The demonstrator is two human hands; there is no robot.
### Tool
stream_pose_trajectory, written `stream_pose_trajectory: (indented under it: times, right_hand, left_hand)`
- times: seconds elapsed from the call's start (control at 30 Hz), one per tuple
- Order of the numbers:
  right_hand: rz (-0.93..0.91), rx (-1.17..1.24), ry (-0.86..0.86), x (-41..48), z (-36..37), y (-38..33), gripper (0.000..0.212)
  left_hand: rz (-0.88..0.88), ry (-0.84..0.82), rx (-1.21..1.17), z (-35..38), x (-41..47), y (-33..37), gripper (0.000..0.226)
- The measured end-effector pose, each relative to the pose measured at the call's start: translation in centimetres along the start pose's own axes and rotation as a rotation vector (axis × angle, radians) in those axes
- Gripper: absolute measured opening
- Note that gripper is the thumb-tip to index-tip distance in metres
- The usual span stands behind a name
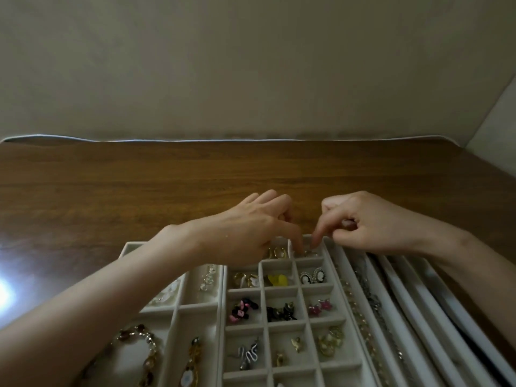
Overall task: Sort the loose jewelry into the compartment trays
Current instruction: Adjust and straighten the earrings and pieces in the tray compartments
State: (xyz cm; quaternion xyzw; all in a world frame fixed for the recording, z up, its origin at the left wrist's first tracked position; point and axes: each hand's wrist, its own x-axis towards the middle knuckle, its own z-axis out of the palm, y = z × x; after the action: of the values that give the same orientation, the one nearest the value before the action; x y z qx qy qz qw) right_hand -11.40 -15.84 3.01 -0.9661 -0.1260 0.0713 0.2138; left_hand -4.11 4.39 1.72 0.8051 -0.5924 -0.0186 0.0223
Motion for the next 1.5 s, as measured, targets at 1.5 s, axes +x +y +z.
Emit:
stream_pose_trajectory:
  times: [1.5]
  right_hand:
    - [-0.05,-0.163,0.157,0.1,1.8,0.4,0.026]
  left_hand:
    - [0.046,0.095,0.055,1.5,0.3,-0.8,0.043]
